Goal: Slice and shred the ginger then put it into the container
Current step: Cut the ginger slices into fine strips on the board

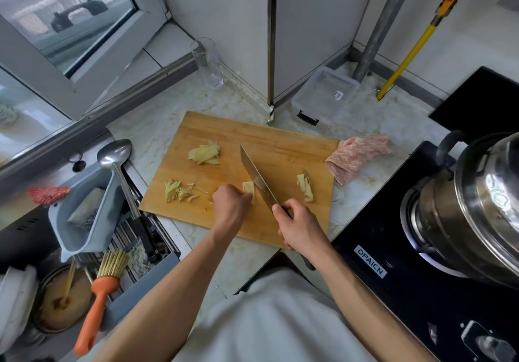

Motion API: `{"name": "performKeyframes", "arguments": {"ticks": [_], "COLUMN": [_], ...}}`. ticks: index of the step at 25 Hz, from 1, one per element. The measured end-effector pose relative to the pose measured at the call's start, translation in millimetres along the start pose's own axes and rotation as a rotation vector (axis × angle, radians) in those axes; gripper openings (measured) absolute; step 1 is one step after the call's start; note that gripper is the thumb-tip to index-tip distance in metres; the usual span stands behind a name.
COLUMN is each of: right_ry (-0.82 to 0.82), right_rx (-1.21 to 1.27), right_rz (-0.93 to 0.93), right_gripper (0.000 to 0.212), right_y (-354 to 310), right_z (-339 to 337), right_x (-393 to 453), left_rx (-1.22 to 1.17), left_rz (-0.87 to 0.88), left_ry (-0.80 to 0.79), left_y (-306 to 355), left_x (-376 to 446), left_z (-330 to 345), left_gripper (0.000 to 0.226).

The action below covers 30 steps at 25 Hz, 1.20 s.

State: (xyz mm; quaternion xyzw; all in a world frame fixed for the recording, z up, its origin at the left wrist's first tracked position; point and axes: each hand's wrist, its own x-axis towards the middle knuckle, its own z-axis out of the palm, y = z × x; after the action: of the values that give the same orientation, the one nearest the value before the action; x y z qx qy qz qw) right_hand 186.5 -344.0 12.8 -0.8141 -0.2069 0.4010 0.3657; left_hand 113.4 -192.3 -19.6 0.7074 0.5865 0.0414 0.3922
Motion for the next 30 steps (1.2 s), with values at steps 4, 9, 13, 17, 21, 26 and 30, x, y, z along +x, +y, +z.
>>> {"name": "performKeyframes", "arguments": {"ticks": [4,9,13,17,21,26,30], "right_ry": [-0.061,-0.117,-0.111,-0.110,-0.121,-0.167,-0.179], "right_rx": [-0.047,-0.102,-0.182,-0.273,-0.312,-0.341,-0.365], "right_rz": [-0.055,-0.090,-0.117,-0.153,-0.164,-0.155,-0.173], "right_gripper": [0.032,0.030,0.031,0.033,0.032,0.030,0.031], "right_y": [-7.8,-12.4,-13.4,-16.7,-21.8,-26.6,-29.8], "right_z": [-0.1,-14.0,-26.8,-23.3,-20.3,-24.3,-17.7], "right_x": [12.1,23.3,22.6,21.6,20.6,23.4,24.4], "left_rx": [-0.197,-0.297,0.046,0.386,0.381,0.331,0.357], "left_rz": [-0.082,-0.110,0.257,0.687,0.725,0.709,0.703], "left_ry": [0.005,-0.013,0.051,0.108,0.107,0.159,0.186], "left_y": [-9.3,-12.4,-23.1,-43.5,-51.5,-55.6,-59.4], "left_x": [-4.9,-8.6,-15.5,-11.0,-7.4,-11.6,-21.0], "left_z": [4.7,1.4,-11.2,-8.5,-7.1,-2.5,2.6], "left_gripper": [0.025,0.019,0.019,0.022,0.025,0.026,0.037]}}
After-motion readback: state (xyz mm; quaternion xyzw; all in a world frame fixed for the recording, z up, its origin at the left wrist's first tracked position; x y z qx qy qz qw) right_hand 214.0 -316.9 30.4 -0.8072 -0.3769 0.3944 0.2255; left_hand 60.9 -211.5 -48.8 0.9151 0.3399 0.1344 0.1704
